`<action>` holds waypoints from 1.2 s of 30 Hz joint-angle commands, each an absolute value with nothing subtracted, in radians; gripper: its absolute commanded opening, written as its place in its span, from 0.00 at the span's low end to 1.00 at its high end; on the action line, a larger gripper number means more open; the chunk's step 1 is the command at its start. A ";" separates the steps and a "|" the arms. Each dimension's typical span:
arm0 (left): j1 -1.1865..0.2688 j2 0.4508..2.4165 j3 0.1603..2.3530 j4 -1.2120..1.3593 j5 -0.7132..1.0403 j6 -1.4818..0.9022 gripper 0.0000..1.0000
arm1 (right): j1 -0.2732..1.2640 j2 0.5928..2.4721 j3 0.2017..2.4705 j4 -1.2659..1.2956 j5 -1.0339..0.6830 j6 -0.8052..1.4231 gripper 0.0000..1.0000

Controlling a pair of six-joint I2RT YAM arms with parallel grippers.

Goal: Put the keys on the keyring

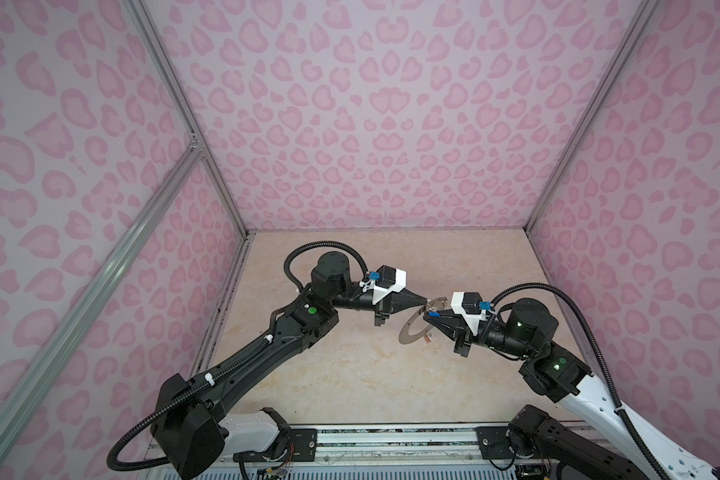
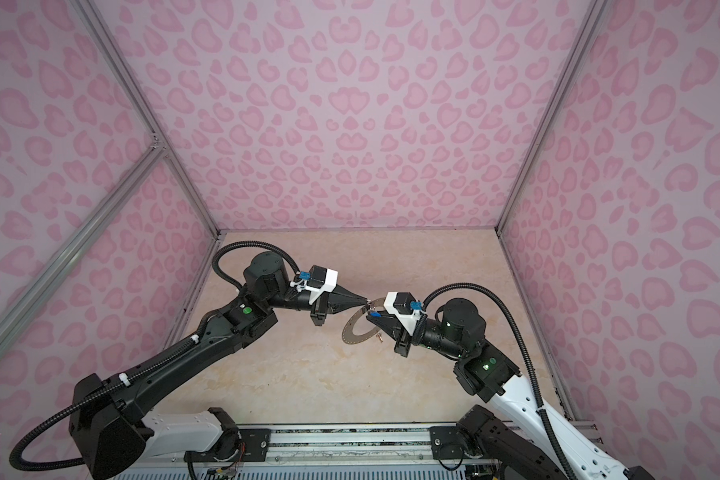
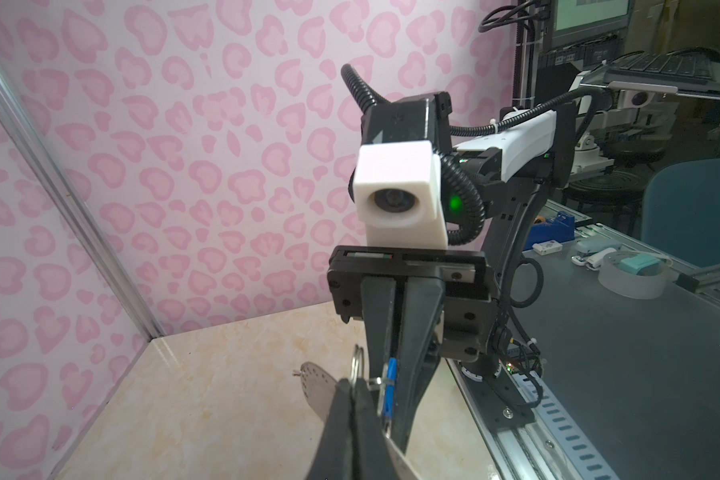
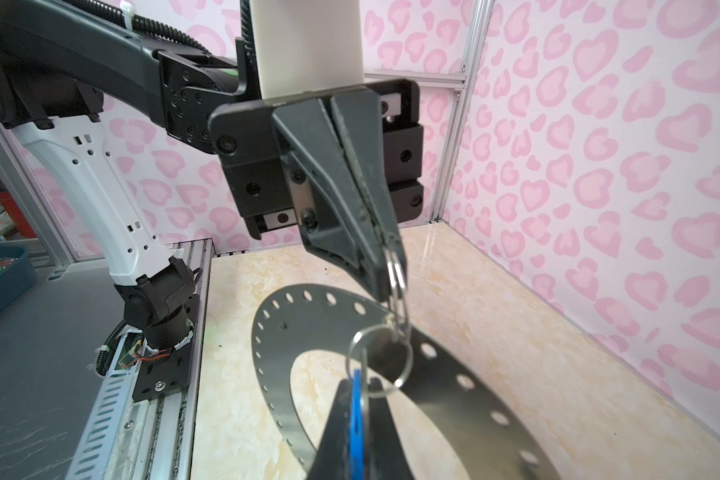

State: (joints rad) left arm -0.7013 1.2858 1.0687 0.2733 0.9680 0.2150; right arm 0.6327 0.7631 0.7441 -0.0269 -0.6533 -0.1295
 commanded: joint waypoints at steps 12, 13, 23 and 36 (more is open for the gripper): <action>-0.694 1.240 1.066 0.100 0.864 0.402 0.03 | 0.601 0.904 0.932 -0.381 -0.638 -0.338 0.00; -0.693 1.238 1.065 0.102 0.861 0.403 0.03 | 0.601 0.918 0.945 -0.403 -0.640 -0.350 0.00; -0.687 1.224 1.046 0.120 0.861 0.413 0.03 | 0.585 0.986 1.002 -0.488 -0.624 -0.416 0.00; -0.684 1.241 1.045 0.132 0.897 0.422 0.03 | 0.554 1.066 1.055 -0.512 -0.695 -0.426 0.00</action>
